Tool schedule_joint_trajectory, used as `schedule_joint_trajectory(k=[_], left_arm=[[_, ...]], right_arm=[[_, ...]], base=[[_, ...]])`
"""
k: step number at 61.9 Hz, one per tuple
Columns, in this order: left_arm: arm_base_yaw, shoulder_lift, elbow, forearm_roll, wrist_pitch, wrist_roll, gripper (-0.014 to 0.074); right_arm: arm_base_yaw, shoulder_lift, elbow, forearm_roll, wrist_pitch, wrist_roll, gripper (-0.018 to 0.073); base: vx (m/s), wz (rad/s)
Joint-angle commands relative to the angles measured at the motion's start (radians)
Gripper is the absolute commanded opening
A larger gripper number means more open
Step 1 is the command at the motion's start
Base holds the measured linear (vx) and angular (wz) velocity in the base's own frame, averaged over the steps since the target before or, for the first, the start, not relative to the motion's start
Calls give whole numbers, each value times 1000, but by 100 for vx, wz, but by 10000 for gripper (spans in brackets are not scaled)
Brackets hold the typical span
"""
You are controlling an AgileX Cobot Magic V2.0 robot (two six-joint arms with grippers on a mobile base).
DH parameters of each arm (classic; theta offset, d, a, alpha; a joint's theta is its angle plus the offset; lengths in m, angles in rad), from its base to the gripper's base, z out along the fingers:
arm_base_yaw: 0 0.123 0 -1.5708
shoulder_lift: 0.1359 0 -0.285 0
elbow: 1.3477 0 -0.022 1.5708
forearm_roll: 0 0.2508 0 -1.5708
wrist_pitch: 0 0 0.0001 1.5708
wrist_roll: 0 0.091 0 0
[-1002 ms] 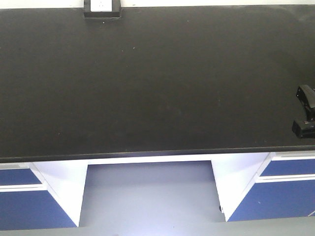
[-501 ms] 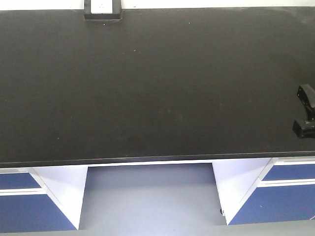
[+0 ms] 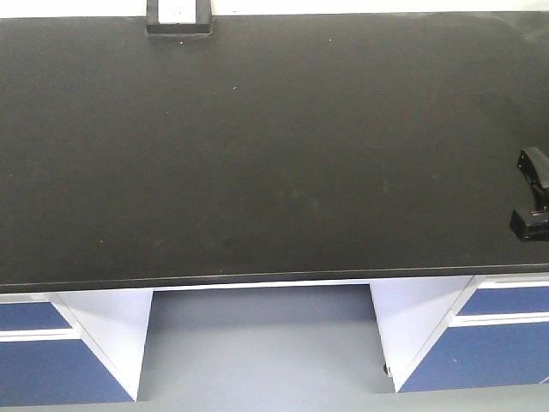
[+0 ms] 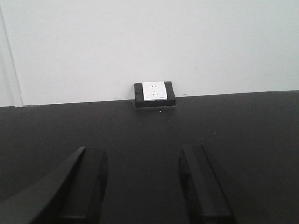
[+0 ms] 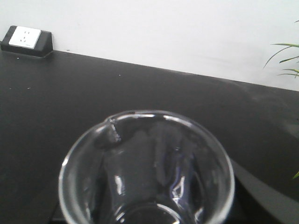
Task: Grab beaker and place in storage area
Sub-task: 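Lower the beaker onto the bench with the right gripper and open it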
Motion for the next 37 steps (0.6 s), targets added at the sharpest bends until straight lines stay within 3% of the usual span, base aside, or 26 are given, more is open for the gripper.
schedule_joint_trajectory(k=[1, 20, 29, 37], left_arm=[[-4, 1, -32, -6, -78, -7, 478], [-4, 1, -32, -6, -78, -7, 478], [-4, 1, -32, -6, -78, -7, 478], [-4, 1, -32, -6, -78, -7, 478]], right_arm=[[-1, 18, -32, 4, -145, 0, -8], [10, 343, -49, -28, -576, 41, -5], [123, 542, -150, -149, -606, 62, -5], [230, 742, -285, -156, -633, 57, -5]], base=[[0, 0], [0, 0], [0, 0], [0, 0]])
